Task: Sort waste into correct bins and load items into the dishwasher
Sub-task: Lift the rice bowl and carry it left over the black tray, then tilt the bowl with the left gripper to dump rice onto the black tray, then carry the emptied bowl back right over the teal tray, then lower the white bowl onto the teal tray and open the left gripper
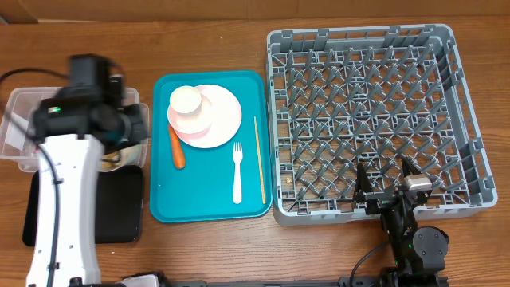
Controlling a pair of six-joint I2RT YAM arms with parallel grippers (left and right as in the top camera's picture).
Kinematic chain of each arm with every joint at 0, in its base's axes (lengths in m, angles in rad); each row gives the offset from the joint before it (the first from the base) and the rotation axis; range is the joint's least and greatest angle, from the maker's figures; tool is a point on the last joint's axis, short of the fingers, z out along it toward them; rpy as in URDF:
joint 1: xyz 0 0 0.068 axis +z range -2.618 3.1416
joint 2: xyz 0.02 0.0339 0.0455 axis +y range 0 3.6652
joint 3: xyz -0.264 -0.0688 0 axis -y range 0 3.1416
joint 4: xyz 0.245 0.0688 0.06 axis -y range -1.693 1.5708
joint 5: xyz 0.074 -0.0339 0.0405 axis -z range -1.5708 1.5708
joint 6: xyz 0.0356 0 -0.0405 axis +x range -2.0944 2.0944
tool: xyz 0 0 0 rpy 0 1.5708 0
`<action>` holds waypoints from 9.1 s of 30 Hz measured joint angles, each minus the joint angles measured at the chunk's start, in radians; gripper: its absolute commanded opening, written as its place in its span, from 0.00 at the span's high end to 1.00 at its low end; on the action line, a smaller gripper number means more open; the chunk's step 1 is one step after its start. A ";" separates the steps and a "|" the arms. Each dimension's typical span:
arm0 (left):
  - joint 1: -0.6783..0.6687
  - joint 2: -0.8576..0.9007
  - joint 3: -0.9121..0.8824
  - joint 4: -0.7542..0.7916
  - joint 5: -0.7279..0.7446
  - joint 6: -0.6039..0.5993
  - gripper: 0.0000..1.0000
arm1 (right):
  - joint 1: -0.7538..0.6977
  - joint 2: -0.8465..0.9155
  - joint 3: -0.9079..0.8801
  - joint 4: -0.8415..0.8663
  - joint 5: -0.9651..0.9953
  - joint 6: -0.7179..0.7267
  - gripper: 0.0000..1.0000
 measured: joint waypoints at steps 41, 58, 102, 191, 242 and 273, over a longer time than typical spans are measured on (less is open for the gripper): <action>0.921 0.002 -0.452 0.066 1.031 0.590 0.96 | 0.000 0.000 0.000 -0.001 -0.001 0.001 0.00; 0.925 0.002 -0.471 -0.050 1.217 0.830 0.96 | 0.000 0.000 0.000 -0.001 -0.001 0.000 0.00; 0.982 0.001 -0.480 -0.185 1.319 1.019 0.96 | 0.000 0.000 0.000 -0.001 0.000 0.000 0.00; -0.242 -0.098 -0.159 0.040 0.351 0.142 0.96 | 0.000 0.000 0.000 -0.001 -0.001 0.000 0.00; -0.599 0.272 -0.294 0.212 0.080 -0.146 0.71 | 0.000 0.000 0.000 -0.001 0.000 0.000 0.00; -0.318 0.280 -0.012 0.096 -0.156 -0.258 0.96 | 0.000 0.000 0.000 -0.001 0.000 0.001 0.00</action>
